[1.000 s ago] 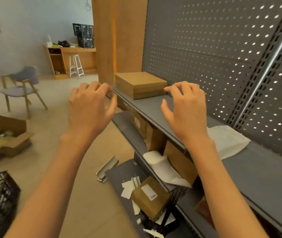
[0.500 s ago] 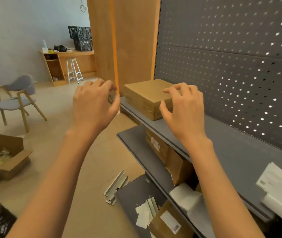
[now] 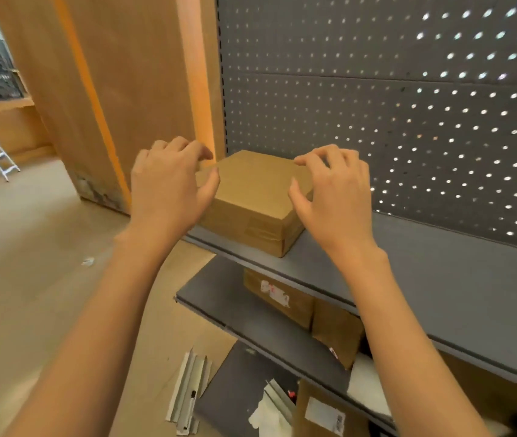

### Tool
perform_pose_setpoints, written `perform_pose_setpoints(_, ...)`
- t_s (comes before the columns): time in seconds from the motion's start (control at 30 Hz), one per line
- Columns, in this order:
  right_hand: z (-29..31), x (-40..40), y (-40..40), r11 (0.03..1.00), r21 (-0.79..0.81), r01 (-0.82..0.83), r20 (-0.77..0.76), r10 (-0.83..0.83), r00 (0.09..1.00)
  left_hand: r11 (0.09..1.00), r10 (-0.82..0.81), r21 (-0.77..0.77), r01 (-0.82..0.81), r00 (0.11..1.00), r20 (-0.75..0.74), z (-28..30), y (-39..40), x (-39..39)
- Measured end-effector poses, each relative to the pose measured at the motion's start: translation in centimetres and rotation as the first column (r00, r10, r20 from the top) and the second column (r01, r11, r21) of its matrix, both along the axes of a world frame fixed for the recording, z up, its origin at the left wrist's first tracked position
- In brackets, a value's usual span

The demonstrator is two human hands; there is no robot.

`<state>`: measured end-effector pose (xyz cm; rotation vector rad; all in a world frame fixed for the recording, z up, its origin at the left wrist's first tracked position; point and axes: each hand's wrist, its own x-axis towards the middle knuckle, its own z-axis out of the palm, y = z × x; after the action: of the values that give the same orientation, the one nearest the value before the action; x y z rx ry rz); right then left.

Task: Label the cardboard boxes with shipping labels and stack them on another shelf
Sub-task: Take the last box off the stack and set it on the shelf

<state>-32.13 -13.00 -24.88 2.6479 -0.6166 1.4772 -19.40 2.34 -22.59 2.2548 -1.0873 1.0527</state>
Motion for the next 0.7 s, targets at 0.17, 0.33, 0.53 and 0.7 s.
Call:
perform_pose_setpoints(0.17, -0.6, 3.4, 1.1, 0.981, 0.087, 0.171, 0.02, -0.173, 0.985, 0.976, -0.215, 0.032, 0.214, 0.976, 0.026, -0.1, -2.0, 6.1)
perform_pose_setpoints(0.33, -1.4, 5.4, 2.0, 0.927, 0.292, 0.236, 0.021, -0.253, 0.967, 0.933, -0.356, 0.056, 0.356, 0.934, -0.013, -1.4, -3.5, 10.9)
perform_pose_setpoints(0.53, -2.2, 7.5, 2.8, 0.808, 0.559, 0.185, 0.092, -0.283, 0.955, 0.915, -0.395, 0.021, 0.404, 0.903, -0.17, -3.0, -4.6, 14.4)
perform_pose_setpoints(0.7, -3.9, 9.0, 3.2, 0.592, 0.804, 0.056, 0.189, -0.343, 0.92, 0.943, -0.316, -0.071, 0.324, 0.813, -0.489, -5.1, -4.5, 16.6)
